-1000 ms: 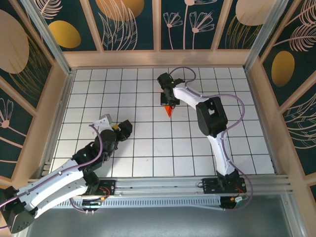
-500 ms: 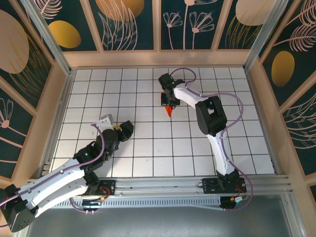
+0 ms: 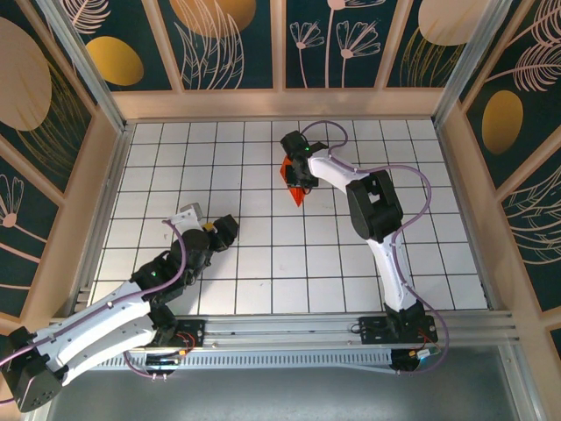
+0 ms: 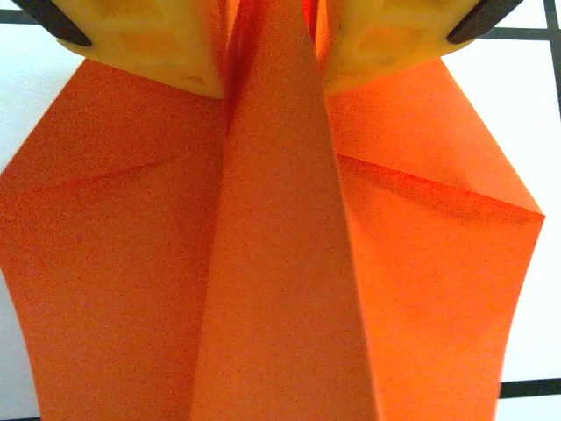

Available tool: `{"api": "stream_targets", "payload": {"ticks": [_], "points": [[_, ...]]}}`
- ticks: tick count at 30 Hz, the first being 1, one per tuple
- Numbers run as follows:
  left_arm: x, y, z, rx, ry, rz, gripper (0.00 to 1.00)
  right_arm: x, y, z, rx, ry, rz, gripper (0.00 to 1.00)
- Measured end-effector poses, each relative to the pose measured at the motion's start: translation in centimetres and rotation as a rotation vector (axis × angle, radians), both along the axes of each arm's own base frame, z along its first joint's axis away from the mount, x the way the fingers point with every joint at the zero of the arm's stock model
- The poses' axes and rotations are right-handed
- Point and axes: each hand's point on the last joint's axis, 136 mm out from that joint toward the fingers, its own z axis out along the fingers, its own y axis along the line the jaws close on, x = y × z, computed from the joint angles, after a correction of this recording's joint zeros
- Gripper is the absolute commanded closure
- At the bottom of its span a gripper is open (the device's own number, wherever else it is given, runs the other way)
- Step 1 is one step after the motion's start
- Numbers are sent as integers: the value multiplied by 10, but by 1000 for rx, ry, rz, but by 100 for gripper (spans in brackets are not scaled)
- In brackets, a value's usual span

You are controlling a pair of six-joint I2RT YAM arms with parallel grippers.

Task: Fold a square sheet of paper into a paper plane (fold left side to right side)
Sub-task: Move the paper plane to the top-center of the table.

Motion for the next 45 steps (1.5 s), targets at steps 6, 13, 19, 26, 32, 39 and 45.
{"api": "stream_targets", "payload": {"ticks": [6, 13, 19, 26, 32, 39, 45], "points": [[0, 0, 0, 1, 1, 0, 28, 0, 1, 0, -3, -3, 3, 66], [0, 0, -2, 10, 4, -1, 28, -2, 3, 2, -7, -7, 14, 65], [0, 0, -2, 21, 1, -6, 28, -9, 0, 3, -25, 18, 16, 65], [0, 0, -2, 28, -1, -8, 28, -16, 0, 14, -35, 19, 21, 62], [1, 0, -2, 32, -4, -7, 24, -18, 1, 41, -29, -18, 24, 56], [7, 7, 13, 84, -43, 25, 1, -37, -10, 96, -23, -124, 20, 34], [23, 26, 30, 184, -83, 97, 1, -78, -47, 155, 50, -286, 0, 10]]}}
